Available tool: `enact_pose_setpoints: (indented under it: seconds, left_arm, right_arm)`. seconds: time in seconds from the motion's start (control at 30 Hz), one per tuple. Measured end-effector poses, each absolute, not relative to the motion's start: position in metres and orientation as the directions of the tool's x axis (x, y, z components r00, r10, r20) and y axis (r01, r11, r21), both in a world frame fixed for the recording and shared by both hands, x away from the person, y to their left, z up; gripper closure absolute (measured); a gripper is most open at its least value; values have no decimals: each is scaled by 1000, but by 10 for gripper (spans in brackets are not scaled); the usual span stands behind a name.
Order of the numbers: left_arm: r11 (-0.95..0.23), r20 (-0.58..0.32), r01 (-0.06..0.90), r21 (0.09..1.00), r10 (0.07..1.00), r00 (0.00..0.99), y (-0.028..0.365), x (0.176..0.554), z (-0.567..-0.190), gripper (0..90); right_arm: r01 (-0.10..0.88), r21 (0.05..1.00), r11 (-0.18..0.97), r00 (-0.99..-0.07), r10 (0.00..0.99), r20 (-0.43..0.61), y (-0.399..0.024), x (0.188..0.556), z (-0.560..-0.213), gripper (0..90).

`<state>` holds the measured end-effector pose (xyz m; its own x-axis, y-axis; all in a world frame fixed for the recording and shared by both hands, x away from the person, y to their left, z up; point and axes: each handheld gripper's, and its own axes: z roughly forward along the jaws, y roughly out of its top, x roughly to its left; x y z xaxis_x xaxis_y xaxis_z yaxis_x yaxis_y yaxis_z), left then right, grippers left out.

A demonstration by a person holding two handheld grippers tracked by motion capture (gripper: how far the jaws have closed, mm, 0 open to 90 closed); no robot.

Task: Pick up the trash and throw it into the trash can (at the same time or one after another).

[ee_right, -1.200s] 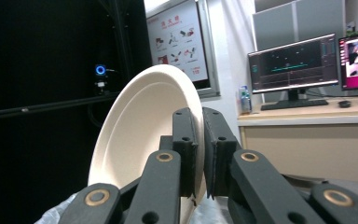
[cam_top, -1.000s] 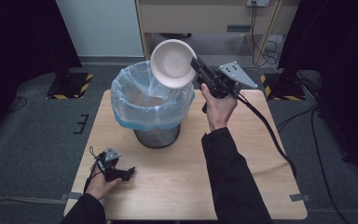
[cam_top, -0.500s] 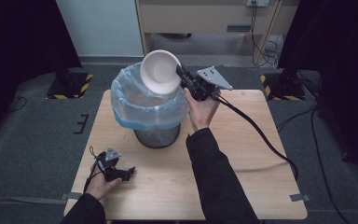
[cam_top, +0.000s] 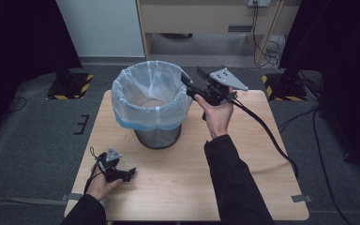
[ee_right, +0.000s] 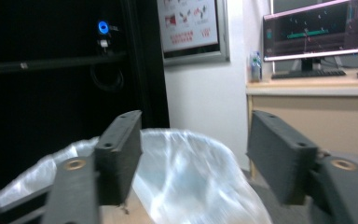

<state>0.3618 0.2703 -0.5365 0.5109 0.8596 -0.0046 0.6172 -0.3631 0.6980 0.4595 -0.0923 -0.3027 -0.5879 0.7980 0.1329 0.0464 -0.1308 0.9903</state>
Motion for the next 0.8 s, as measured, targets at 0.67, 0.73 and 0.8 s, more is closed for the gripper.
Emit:
enact_pose_setpoints:
  seconds: [0.67, 0.73, 0.8]
  left_arm:
    - [-365, -4, 618, 697, 859, 512, 270, 362, -536, 0]
    - [-365, -4, 618, 697, 859, 511, 270, 362, -536, 0]
    - [-365, -4, 618, 697, 859, 511, 270, 362, -536, 0]
  right_arm:
    - [332, 939, 86, -580, 804, 131, -188, 393, -434, 213]
    - [351, 931, 98, -578, 805, 134, -196, 387, -443, 215]
    - [379, 917, 122, -575, 808, 130, -206, 380, -455, 214]
